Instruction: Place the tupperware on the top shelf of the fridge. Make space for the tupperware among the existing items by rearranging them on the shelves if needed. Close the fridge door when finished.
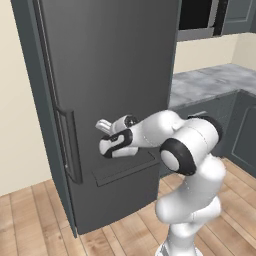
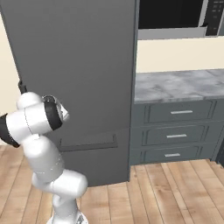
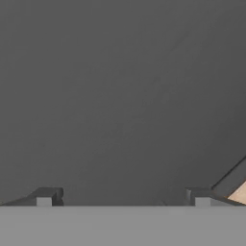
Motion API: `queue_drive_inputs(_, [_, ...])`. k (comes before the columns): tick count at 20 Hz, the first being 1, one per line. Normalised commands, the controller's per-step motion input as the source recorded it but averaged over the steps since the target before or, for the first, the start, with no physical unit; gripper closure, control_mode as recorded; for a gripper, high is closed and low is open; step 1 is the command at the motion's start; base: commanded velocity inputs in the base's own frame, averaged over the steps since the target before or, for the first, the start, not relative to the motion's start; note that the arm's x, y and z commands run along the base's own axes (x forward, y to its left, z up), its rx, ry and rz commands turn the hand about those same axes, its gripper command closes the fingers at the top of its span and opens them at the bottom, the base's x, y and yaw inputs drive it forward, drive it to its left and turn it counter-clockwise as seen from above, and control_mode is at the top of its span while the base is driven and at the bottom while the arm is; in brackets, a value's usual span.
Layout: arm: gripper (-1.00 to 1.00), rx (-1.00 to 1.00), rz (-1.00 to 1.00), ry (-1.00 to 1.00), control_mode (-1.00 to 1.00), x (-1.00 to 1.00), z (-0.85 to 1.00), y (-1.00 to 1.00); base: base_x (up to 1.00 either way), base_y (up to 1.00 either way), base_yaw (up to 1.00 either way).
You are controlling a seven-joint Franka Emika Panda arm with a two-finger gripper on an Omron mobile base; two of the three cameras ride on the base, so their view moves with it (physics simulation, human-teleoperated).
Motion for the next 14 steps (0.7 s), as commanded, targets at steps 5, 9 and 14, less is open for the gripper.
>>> queue_drive_inputs(5, [-1.00, 0.00, -0.09, 0.00, -1.00, 0.76, 0.00, 0.27, 0.00, 0.00, 0.00])
queue_drive_inputs(9, [-1.00, 0.00, -0.11, 0.00, -1.00, 0.84, 0.00, 0.40, 0.00, 0.00, 0.00])
queue_drive_inputs(14, [-1.00, -0.02, -0.12, 0.00, -1.00, 0.89, 0.00, 0.53, 0.00, 0.00, 0.00])
